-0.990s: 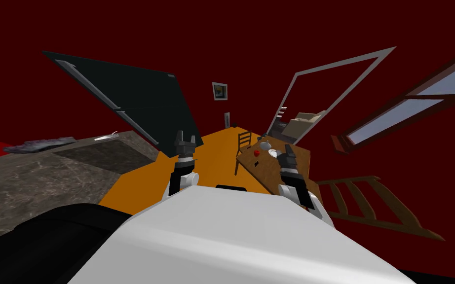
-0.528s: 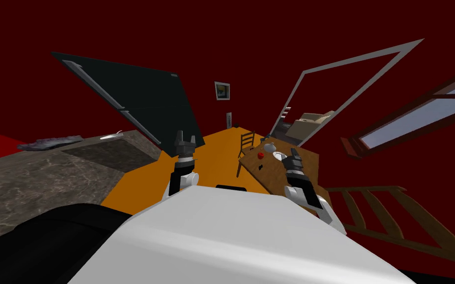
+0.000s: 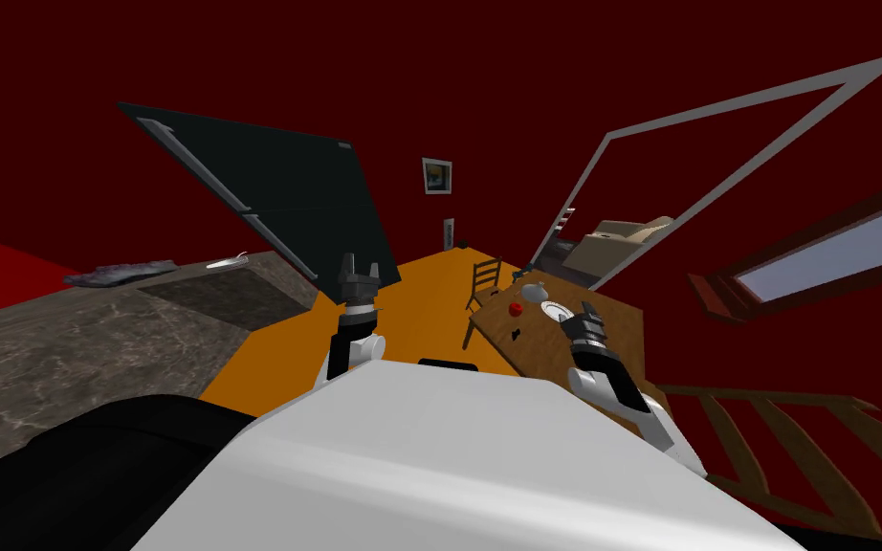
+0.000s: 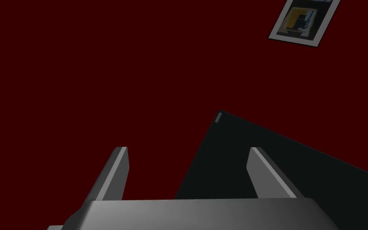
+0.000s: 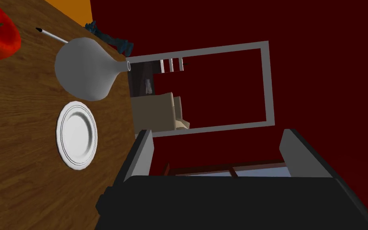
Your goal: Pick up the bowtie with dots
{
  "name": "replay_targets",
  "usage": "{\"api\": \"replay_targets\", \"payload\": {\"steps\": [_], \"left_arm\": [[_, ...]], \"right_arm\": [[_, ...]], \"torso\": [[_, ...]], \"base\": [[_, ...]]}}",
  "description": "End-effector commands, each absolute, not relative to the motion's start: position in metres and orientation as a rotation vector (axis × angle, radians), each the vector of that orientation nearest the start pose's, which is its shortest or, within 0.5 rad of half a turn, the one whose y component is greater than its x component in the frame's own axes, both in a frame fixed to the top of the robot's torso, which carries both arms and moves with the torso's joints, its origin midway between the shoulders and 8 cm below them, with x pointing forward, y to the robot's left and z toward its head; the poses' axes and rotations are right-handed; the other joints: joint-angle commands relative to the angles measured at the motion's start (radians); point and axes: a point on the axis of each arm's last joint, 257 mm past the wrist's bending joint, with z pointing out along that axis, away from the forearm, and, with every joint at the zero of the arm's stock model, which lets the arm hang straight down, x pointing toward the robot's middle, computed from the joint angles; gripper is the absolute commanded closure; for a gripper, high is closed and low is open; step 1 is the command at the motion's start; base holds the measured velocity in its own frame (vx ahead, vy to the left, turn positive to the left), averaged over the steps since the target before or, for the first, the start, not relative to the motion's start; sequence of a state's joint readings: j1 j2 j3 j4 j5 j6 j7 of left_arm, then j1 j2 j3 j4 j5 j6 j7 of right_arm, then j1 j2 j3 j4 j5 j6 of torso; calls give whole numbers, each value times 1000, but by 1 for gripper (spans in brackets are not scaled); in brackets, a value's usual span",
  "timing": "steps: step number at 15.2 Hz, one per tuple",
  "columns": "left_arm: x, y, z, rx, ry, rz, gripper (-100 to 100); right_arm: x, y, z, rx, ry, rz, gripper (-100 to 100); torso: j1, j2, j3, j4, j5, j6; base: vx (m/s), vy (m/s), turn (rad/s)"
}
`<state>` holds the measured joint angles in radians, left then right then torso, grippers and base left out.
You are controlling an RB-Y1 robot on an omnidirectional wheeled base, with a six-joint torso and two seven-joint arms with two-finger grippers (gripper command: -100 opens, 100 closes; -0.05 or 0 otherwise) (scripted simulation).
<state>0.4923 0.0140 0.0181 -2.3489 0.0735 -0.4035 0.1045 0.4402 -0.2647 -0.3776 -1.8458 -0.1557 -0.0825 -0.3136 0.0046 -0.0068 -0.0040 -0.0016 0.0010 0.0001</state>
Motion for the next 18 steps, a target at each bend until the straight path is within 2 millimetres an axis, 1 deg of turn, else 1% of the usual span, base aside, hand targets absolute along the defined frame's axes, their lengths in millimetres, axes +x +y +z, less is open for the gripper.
{"api": "replay_targets", "payload": {"steps": [1, 2, 3, 5, 6, 8, 9, 11, 12, 13, 15, 16, 18], "left_arm": [[344, 290, 40, -746, 562, -1430, 0], [344, 290, 40, -746, 562, -1430, 0], [344, 290, 40, -746, 562, -1430, 0], [344, 290, 40, -746, 562, -1430, 0], [344, 290, 40, -746, 562, -1430, 0], [344, 290, 40, -746, 562, -1430, 0], [344, 290, 40, -746, 562, -1430, 0], [344, 290, 40, -746, 562, -1430, 0], [344, 290, 40, -746, 562, -1430, 0], [344, 290, 40, -746, 562, -1430, 0], [344, 290, 40, -746, 562, -1430, 0], [344, 290, 40, -746, 562, -1430, 0], [344, 290, 40, -746, 562, -1430, 0]], "right_arm": [[365, -530, -206, 1439, 810, 954, -100], [365, -531, -207, 1445, 812, 950, -100], [352, -556, -221, 1524, 754, 934, -100], [351, -557, -228, 1550, 761, 919, -100], [336, -582, -242, 1631, 694, 899, -100], [334, -583, -248, 1655, 699, 887, -100], [317, -606, -261, 1731, 625, 866, -100], [315, -607, -268, 1758, 626, 854, -100], [315, -607, -268, 1758, 626, 854, -100], [295, -628, -283, 1841, 540, 833, -100], [293, -628, -288, 1859, 542, 822, -100], [273, -648, -300, 1927, 446, 808, -100], [270, -647, -307, 1956, 449, 790, -100]], "torso": [[0, 0, 0, 0, 0, 0], [0, 0, 0, 0, 0, 0], [0, 1, 1, 0, 0, 0], [0, 0, 0, 0, 0, 0], [-1, 1, 0, 0, 0, 0], [-1, 0, 0, 0, 0, 0], [-1, 1, 1, 0, 0, 0], [-1, 1, 0, 0, 0, 0], [-1, 1, 1, 0, 0, 0], [-1, 2, 1, 0, 0, 0], [0, 2, 1, 1, 0, 0], [-1, 2, 1, 1, 0, 0], [0, 0, 0, 0, 0, 0]], "base": [[88, 65, 82], [62, 42, 27], [83, 55, 78], [87, 44, 55], [91, 36, 92], [86, 36, 53], [77, 50, 70], [87, 45, 53], [47, 24, 1], [55, 45, 97], [70, 43, 53], [87, 41, 74], [96, 44, 54]]}}
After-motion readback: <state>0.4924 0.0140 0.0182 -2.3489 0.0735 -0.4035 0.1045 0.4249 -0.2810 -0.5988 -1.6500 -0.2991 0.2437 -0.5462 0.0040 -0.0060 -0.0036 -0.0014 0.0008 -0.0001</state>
